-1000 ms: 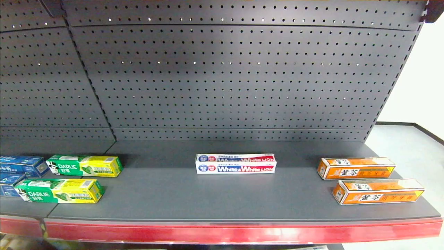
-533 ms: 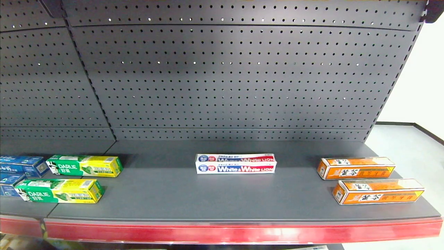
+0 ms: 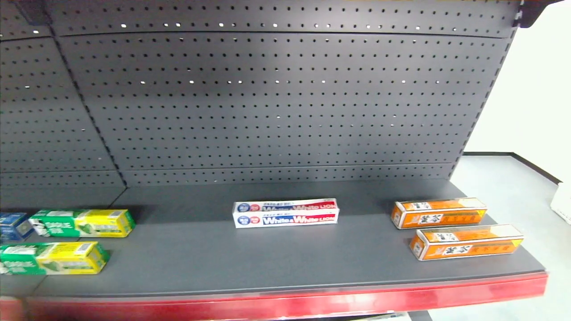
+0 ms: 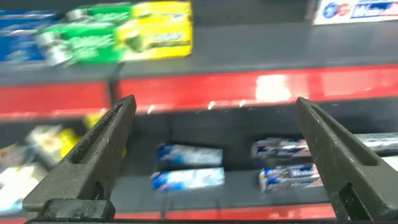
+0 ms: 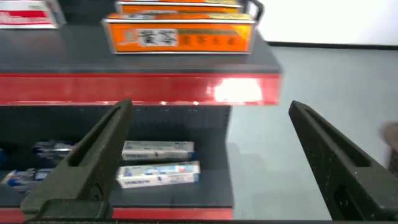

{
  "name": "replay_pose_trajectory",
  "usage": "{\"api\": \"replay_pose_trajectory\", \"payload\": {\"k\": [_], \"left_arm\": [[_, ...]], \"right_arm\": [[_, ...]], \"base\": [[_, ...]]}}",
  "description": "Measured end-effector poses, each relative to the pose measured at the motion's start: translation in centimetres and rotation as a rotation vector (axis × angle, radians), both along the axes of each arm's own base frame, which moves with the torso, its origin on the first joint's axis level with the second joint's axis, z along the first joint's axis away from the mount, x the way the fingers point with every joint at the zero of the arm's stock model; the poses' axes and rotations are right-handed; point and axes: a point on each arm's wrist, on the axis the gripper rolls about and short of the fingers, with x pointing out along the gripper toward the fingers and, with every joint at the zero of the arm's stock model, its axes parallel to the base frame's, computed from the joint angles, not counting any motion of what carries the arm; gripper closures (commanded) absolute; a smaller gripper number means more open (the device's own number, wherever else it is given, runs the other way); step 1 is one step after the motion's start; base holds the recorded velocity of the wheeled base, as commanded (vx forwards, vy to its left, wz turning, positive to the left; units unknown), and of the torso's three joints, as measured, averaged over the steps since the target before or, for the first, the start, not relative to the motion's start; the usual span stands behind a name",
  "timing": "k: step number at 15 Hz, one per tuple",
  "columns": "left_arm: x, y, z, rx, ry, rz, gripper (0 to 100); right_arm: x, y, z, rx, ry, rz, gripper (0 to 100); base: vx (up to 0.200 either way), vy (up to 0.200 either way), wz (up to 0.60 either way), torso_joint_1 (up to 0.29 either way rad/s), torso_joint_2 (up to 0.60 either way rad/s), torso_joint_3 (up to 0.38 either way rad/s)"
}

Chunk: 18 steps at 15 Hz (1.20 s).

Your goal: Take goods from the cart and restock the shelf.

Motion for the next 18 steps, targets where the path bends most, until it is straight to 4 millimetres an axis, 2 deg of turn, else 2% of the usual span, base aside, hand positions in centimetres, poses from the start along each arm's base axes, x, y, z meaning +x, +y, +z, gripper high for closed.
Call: {"api": "replay_pose_trajectory", "payload": {"k": [14, 18], "left_arm": [[0.0, 0.0, 0.01, 0.0, -0.001, 0.0, 0], [0.0, 0.0, 0.01, 0.0, 0.0, -0.001, 0]], "right_arm": [[0.0, 0.0, 0.0, -0.002, 0.0, 0.002, 0], [0.0, 0.0, 0.0, 0.0, 0.0, 0.0, 0]], "base": [[0.0, 0.0, -0.6, 0.003, 0.0, 0.003], [0.0, 0.0, 0.0, 0.0, 0.0, 0.0]]}}
